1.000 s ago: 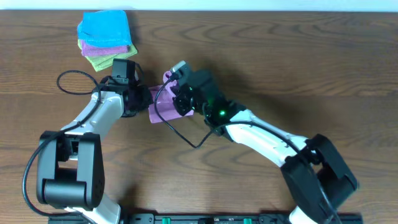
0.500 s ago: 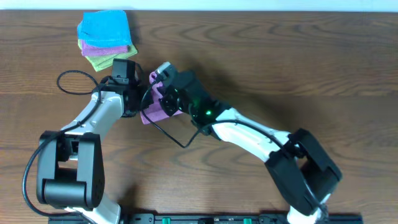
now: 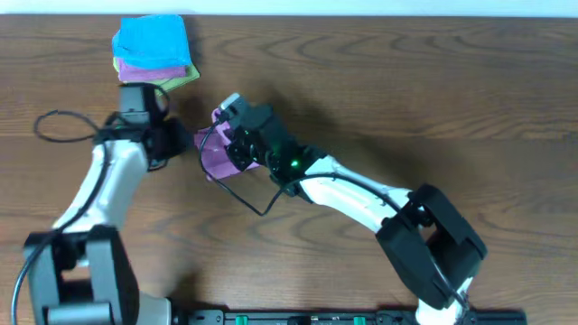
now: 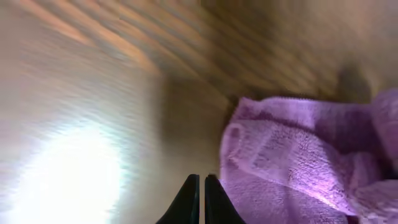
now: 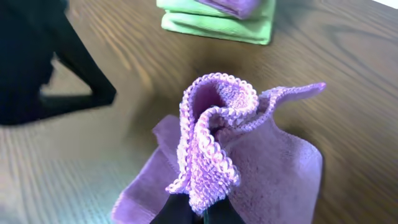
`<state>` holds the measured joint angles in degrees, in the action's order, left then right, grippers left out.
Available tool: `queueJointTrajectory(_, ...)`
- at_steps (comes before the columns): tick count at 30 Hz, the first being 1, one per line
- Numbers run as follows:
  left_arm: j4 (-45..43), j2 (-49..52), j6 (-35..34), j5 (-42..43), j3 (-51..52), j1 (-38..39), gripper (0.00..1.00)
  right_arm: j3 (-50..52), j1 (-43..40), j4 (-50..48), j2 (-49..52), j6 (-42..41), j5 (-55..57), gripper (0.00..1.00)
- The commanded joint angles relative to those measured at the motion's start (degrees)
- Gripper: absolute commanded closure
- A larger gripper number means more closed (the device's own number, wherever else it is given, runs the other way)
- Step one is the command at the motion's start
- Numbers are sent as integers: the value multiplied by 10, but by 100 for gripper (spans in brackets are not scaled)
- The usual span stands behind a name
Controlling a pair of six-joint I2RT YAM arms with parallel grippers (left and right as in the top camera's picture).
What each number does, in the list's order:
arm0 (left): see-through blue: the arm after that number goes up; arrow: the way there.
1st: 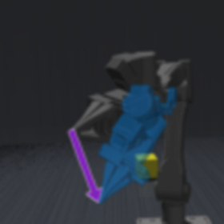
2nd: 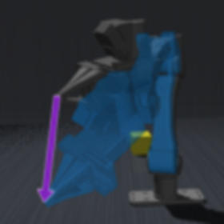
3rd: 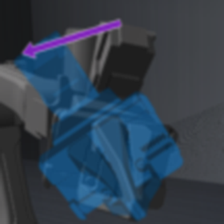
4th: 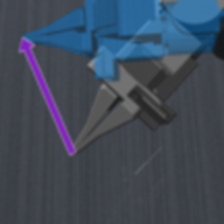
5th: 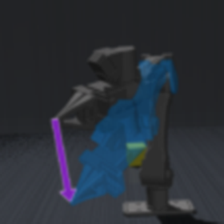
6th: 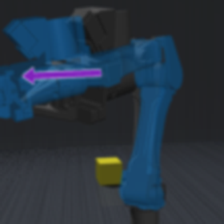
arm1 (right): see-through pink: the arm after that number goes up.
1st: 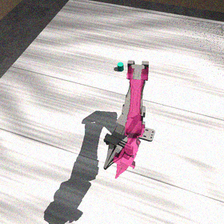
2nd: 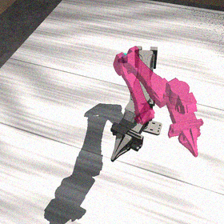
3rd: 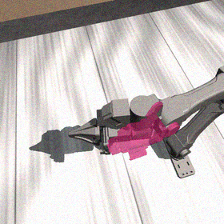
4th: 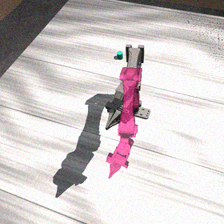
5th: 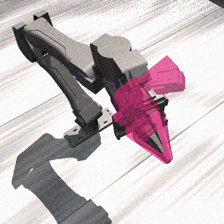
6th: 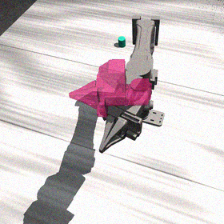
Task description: Fold the cloth
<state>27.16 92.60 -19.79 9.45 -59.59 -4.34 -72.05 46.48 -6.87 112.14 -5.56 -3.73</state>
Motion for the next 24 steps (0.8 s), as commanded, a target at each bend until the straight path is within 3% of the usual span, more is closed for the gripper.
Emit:
queueJointTrajectory(1,21,-12,23,-10,2,-21,94,-16,19,0,22,18,5,99)
queueJointTrajectory(24,39,-13,18,-9,2,-31,94,-48,61,-28,111,54,36,99)
